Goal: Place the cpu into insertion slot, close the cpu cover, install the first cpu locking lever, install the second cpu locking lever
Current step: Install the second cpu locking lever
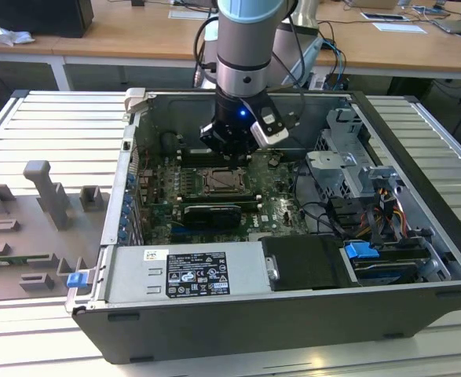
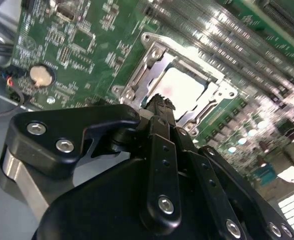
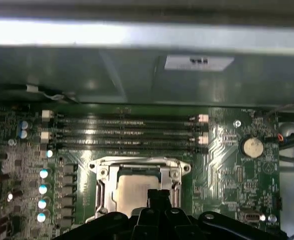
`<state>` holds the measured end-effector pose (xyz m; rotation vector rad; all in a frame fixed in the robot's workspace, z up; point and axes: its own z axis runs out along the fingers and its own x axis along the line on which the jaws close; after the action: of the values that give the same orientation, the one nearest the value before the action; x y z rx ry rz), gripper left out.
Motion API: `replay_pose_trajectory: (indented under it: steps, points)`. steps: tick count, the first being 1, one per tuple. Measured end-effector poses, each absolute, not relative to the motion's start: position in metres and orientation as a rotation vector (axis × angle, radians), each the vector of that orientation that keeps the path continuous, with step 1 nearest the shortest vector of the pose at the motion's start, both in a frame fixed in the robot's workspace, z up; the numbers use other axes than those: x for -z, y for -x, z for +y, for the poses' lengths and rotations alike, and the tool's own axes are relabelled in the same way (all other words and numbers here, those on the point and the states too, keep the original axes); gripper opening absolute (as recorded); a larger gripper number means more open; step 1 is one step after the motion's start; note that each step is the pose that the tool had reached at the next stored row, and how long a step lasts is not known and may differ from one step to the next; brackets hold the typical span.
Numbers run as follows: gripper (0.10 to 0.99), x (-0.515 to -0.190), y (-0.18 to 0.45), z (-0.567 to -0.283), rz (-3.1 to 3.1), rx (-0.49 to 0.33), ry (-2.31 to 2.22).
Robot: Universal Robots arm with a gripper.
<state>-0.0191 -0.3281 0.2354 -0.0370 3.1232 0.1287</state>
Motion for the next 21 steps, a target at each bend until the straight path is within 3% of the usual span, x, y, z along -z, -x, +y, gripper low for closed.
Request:
replay_pose_trajectory:
  steps: [10,15,21]
  points:
    - [0.106,-0.240,0.020,-0.346,3.123,-0.138,0.037]
    - [0.106,-0.239,0.020,-0.354,3.118,-0.215,0.036]
    - [0.106,-0.238,0.021,-0.374,3.116,-0.232,0.038]
